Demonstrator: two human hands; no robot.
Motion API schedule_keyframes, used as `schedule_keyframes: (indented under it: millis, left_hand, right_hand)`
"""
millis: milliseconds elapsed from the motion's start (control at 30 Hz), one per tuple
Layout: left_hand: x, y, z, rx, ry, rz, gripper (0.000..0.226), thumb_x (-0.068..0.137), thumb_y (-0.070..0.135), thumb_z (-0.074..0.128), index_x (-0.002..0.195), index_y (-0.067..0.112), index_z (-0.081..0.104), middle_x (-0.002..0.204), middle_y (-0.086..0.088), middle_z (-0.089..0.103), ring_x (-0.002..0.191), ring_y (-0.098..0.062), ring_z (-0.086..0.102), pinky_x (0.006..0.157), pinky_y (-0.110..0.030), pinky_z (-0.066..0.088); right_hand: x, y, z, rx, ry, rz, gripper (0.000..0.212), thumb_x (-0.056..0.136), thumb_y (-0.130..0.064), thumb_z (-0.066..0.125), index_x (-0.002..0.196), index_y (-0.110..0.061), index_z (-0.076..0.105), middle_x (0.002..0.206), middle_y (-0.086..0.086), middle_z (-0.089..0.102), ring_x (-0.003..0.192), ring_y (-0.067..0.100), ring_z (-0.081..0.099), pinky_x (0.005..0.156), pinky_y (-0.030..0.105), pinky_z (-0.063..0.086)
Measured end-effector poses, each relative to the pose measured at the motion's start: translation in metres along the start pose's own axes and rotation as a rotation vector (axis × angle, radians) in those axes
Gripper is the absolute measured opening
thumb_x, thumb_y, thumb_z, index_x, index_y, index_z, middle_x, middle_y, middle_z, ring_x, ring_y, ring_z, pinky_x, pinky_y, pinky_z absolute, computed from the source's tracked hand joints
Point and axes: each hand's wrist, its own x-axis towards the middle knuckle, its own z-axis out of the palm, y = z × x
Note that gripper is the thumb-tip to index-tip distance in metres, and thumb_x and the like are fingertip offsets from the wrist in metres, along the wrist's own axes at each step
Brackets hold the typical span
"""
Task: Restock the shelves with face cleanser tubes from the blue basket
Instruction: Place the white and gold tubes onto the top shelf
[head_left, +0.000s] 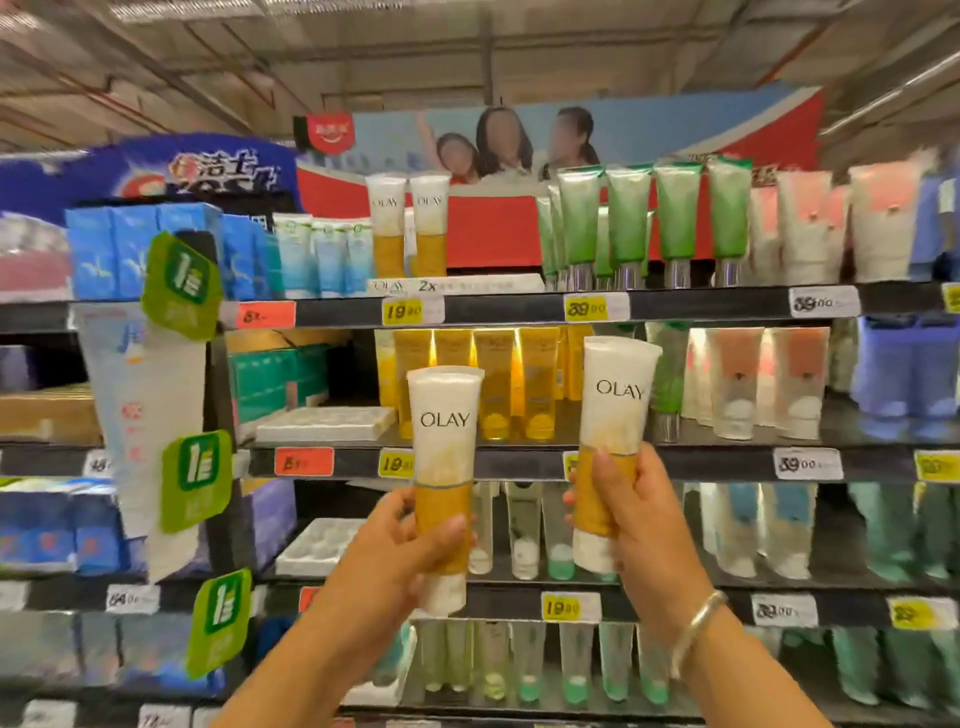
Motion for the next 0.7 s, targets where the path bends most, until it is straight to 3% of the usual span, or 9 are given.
schedule_keyframes:
  millis: [100, 200, 267, 333, 600, 700]
  left_hand:
    - [0.018, 0.028, -0.017, 0.010, -0.027, 0.048, 0.052, 0.065, 0.022, 0.069, 0.114, 0.015, 0.053, 0.096, -0.005, 0.074, 0.084, -0.016, 0.071, 0.059, -0.023, 0.055]
    - [0.046, 0.053, -0.027, 0.035, -0.062, 0.094, 0.058, 0.061, 0.030, 0.072, 0.115, 0.021, 0.052, 0.100, -0.001, 0.073, 0.091, -0.015, 0.070, 0.072, -0.029, 0.054]
    - [0.068, 0.067, -0.027, 0.040, -0.074, 0.127, 0.063, 0.058, 0.033, 0.074, 0.116, 0.018, 0.052, 0.102, -0.004, 0.073, 0.094, -0.020, 0.070, 0.079, -0.038, 0.053]
    - [0.092, 0.079, -0.025, 0.024, -0.050, 0.169, 0.064, 0.058, 0.030, 0.074, 0.116, 0.014, 0.052, 0.100, -0.007, 0.073, 0.093, -0.023, 0.070, 0.078, -0.042, 0.055]
    - [0.193, 0.147, -0.016, 0.125, 0.017, 0.350, 0.050, 0.062, 0.031, 0.071, 0.109, 0.028, 0.053, 0.095, 0.000, 0.074, 0.085, -0.013, 0.071, 0.060, -0.022, 0.054]
    - [0.229, 0.179, -0.009, 0.165, 0.065, 0.427, 0.060, 0.056, 0.034, 0.074, 0.113, 0.027, 0.056, 0.103, 0.000, 0.071, 0.088, -0.011, 0.070, 0.067, -0.026, 0.053]
  right_hand:
    - [0.021, -0.008, 0.024, 0.039, -0.008, -0.028, 0.045, 0.068, -0.052, 0.059, 0.105, -0.028, 0.055, 0.079, -0.007, 0.067, 0.072, 0.007, 0.066, 0.064, 0.024, 0.052]
    - [0.047, -0.020, 0.040, 0.075, -0.029, -0.062, 0.041, 0.072, -0.045, 0.058, 0.107, -0.026, 0.055, 0.086, -0.005, 0.070, 0.076, 0.007, 0.068, 0.064, 0.021, 0.053]
    - [0.069, -0.029, 0.045, 0.098, -0.048, -0.087, 0.043, 0.072, -0.041, 0.058, 0.110, -0.022, 0.055, 0.090, -0.001, 0.072, 0.080, 0.012, 0.069, 0.067, 0.026, 0.056]
    - [0.093, -0.036, 0.048, 0.112, -0.079, -0.104, 0.045, 0.072, -0.040, 0.058, 0.113, -0.022, 0.054, 0.093, 0.003, 0.072, 0.084, 0.018, 0.069, 0.073, 0.033, 0.057]
    - [0.217, -0.061, 0.067, 0.181, -0.136, -0.242, 0.043, 0.067, -0.045, 0.060, 0.104, -0.024, 0.057, 0.080, -0.006, 0.070, 0.072, 0.005, 0.066, 0.067, 0.026, 0.051]
    - [0.261, -0.078, 0.076, 0.157, -0.160, -0.310, 0.043, 0.065, -0.049, 0.059, 0.101, -0.024, 0.056, 0.081, -0.003, 0.068, 0.074, 0.007, 0.065, 0.067, 0.025, 0.050]
